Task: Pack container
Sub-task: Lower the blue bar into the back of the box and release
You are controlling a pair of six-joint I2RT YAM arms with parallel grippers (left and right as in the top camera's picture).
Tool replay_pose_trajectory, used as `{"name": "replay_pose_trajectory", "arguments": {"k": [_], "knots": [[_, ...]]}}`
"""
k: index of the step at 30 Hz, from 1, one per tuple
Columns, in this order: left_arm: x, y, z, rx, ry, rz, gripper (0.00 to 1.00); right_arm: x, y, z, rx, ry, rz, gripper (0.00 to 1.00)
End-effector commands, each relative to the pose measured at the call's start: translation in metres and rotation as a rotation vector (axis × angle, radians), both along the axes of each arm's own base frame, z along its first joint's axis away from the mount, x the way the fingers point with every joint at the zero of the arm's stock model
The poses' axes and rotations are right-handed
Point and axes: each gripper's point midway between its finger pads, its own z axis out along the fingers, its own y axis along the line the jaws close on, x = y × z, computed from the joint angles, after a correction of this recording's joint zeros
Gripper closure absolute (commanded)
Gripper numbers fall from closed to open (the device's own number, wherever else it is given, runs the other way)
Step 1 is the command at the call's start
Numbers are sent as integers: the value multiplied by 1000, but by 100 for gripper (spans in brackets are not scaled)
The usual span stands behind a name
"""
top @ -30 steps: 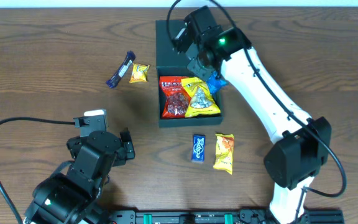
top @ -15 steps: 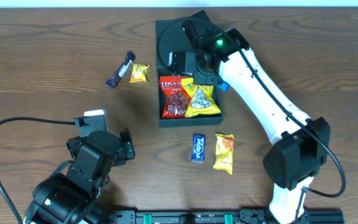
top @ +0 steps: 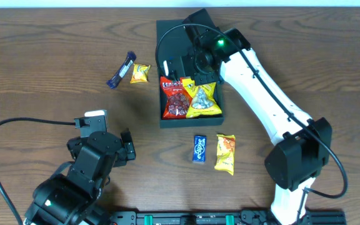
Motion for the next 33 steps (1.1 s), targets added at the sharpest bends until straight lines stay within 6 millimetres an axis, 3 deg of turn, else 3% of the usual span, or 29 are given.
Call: {"name": "replay_pose_trajectory", "arguments": {"k": [1,7,17,33], "knots": [[0,2,-1,2,1,12,5,2,10,-5,9,2,48,78],[0,2,-1,2,1,12,5,4,11,-22,-9,32,49,79],[0,2,-1,1,1,12,5,22,14,-52,-7,37,36,79],[0,2,-1,1,1,12,4,29,8,-78,7,93,-9,78]]}}
